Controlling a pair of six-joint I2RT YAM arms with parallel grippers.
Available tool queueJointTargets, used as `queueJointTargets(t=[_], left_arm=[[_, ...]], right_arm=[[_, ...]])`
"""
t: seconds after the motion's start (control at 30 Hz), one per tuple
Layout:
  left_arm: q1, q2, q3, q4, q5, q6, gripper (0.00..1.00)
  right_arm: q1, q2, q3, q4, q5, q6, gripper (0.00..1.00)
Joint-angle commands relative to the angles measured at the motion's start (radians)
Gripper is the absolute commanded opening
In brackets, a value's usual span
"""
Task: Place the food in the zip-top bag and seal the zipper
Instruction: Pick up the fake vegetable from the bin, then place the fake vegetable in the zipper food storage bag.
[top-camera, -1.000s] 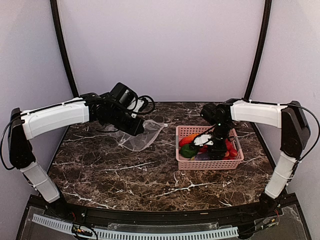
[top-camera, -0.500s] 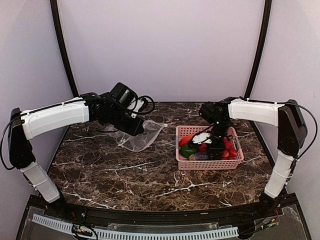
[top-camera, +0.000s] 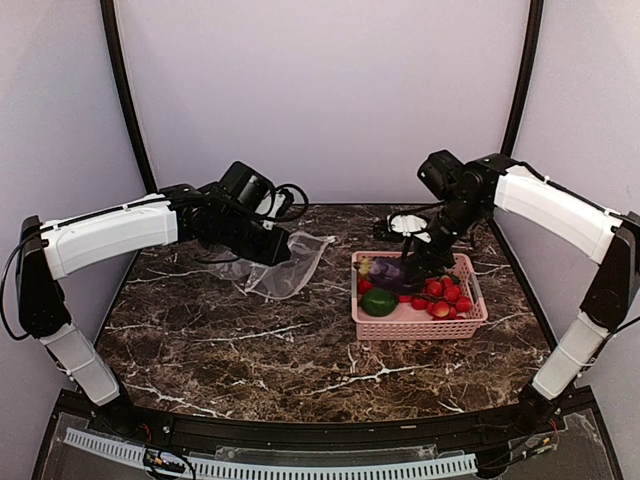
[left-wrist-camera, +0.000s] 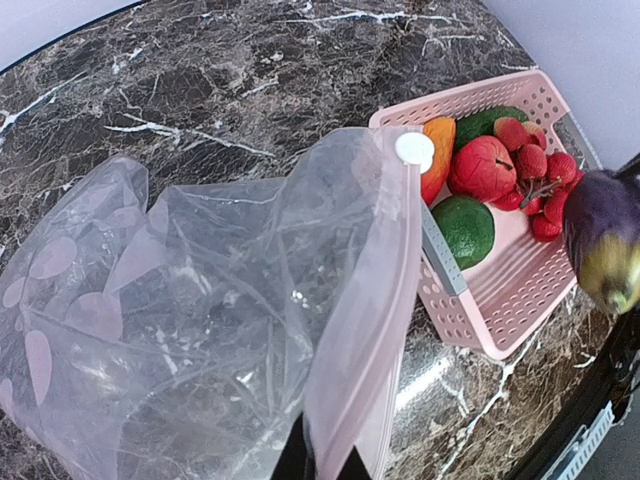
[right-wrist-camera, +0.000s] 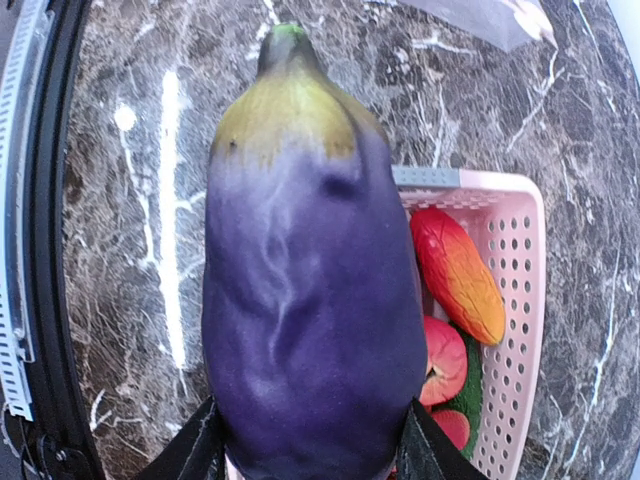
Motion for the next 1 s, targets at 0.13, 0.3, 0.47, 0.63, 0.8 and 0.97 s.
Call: queueJointTargets(t=[0.13,0.3,0.47,0.63,0.8,0.97], left_arm=[[-0.006,-0.056,0.032,0.117,0.065,-0.14,0.03],[-0.006,-0.085,0.0,0.165,0.048,-0.194,0.02],[-0.006,-0.134,-0.076,0.271,0.035,-0.244,0.01],[-0.006,-0.143,-0.105,0.323,0.067,-0.29,0.01],[-0.006,-0.151,-0.108,0.354,0.096,-0.343,0.01],[-0.006,-0.166,-0.117,0.396,0.124,-0.386,0.01]], right_arm=[[-0.004,-0.038,0.07,0.202,-0.451,0.196,0.34],[-0.004,-0.017,0.094,0.361,-0.586,0.391,0.33],[-0.004,-0.012,0.028,0.528,-0.734,0.579,0.31],[-0.004,-0.06,-0.082,0.806,-0.829,0.76,0.31],[-0.002,-0.012,-0.055,0.997,-0.891,0.934,0.31],[0.003,0.039,-0.034,1.172,-0.87,1.051,0.32]])
